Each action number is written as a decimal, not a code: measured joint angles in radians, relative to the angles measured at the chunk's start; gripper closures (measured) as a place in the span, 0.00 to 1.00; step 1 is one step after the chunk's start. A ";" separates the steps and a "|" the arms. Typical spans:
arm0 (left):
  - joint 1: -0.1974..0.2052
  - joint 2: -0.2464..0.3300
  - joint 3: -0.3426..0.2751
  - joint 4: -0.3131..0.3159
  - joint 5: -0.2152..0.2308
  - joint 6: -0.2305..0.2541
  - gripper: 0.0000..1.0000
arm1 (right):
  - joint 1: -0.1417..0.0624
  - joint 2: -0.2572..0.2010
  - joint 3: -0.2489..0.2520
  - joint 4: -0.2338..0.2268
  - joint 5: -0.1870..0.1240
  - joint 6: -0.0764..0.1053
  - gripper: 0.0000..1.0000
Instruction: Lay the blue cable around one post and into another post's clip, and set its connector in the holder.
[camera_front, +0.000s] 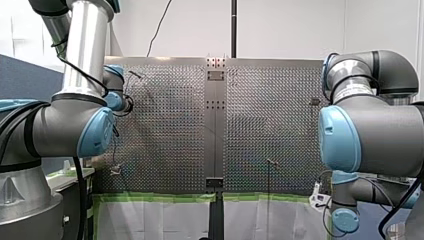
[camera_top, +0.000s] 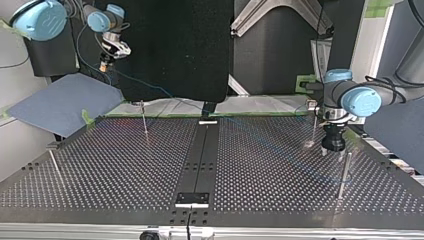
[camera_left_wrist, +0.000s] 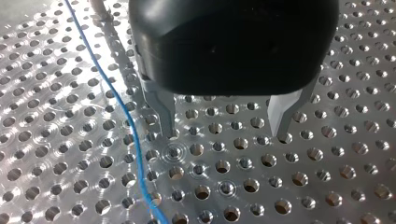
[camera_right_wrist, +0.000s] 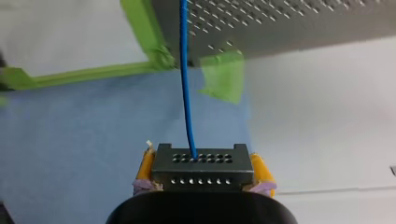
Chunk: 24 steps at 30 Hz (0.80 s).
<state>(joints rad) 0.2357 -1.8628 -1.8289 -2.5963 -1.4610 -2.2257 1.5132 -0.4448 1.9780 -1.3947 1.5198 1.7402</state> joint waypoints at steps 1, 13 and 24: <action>0.000 0.000 0.000 0.000 0.000 0.000 0.00 | 0.001 0.007 0.000 -0.001 -0.008 -0.008 1.00; 0.000 0.000 0.000 0.001 -0.001 0.000 0.00 | 0.012 -0.037 0.002 0.026 -0.117 -0.096 1.00; 0.000 0.000 0.000 0.000 -0.002 0.002 0.00 | 0.028 -0.134 0.002 0.016 -0.218 -0.097 1.00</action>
<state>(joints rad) 0.2357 -1.8627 -1.8288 -2.5966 -1.4626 -2.2242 1.5417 -0.5788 1.9799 -1.3790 1.3022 1.6427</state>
